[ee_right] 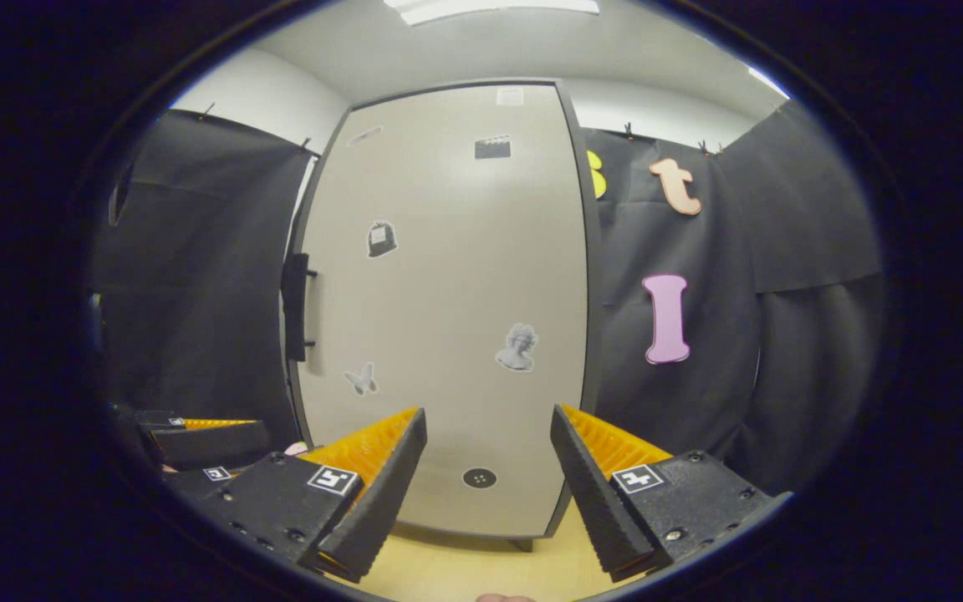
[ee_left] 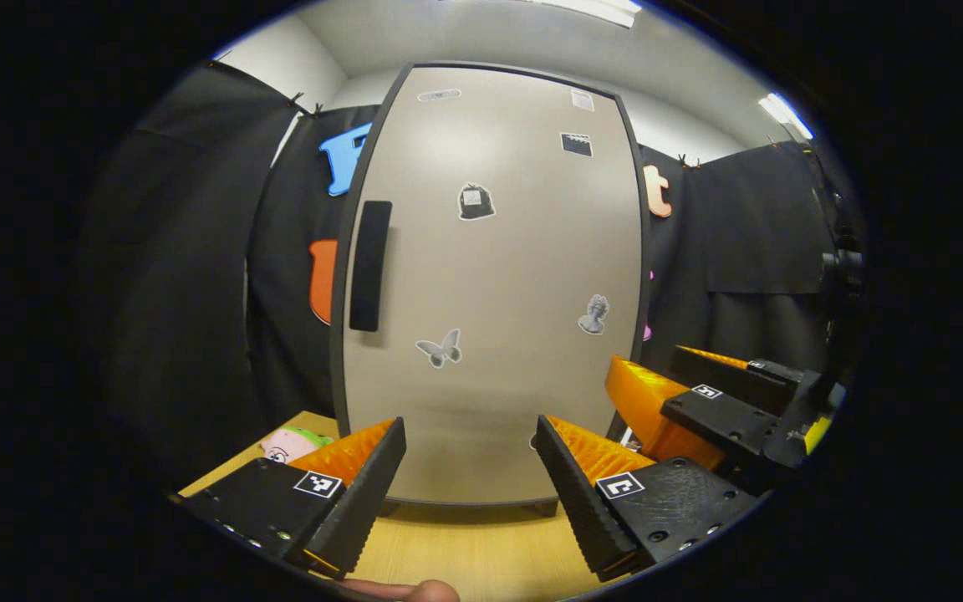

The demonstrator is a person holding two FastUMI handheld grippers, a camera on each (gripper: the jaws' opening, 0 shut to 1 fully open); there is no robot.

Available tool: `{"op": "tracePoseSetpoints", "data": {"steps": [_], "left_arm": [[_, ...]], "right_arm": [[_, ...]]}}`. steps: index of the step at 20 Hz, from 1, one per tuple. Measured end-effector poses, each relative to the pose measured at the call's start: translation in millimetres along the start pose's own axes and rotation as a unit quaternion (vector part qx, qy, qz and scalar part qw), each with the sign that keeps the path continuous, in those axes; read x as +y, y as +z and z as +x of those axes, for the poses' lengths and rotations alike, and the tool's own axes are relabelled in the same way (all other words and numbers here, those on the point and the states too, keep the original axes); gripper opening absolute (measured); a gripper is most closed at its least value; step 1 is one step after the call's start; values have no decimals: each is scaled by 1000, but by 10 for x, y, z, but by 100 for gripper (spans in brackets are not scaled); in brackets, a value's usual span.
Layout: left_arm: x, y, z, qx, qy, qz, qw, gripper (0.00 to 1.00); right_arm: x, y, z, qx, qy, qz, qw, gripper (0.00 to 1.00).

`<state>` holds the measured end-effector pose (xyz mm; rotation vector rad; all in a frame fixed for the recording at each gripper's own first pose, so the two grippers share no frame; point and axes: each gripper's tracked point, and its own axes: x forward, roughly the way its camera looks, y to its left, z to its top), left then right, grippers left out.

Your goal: Open the cabinet door with the right hand, grasp the bottle in the cabinet with the left hand and place it on the coaster, then close the cabinet door with the right hand.

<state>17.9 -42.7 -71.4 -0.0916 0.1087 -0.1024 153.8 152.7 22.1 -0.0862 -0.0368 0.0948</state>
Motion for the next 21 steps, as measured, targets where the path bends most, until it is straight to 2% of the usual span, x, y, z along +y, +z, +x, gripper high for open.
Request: {"op": "tracePoseSetpoints", "data": {"steps": [4,5,8,11,15,19,21], "left_arm": [[454,-55,112,4,78,19,997,95],[452,-95,142,9,79,11,997,95],[340,-51,175,22,55,-29,998,95],[435,82,190,8,72,-18,997,95],[544,148,96,-13,88,-3,996,95],[644,127,22,-33,91,12,995,95],[558,155,16,-46,70,8,996,95]], "right_arm": [[-9,-117,22,2,-19,-22,1000,98],[-20,-151,22,11,-24,-22,999,98],[-56,-239,49,42,-27,-34,998,98],[-167,-241,23,57,-40,-25,997,98],[-141,-165,-23,40,-47,-11,998,99],[32,-136,-82,25,-37,-17,999,98],[119,-156,-96,26,-29,-27,999,98]]}}
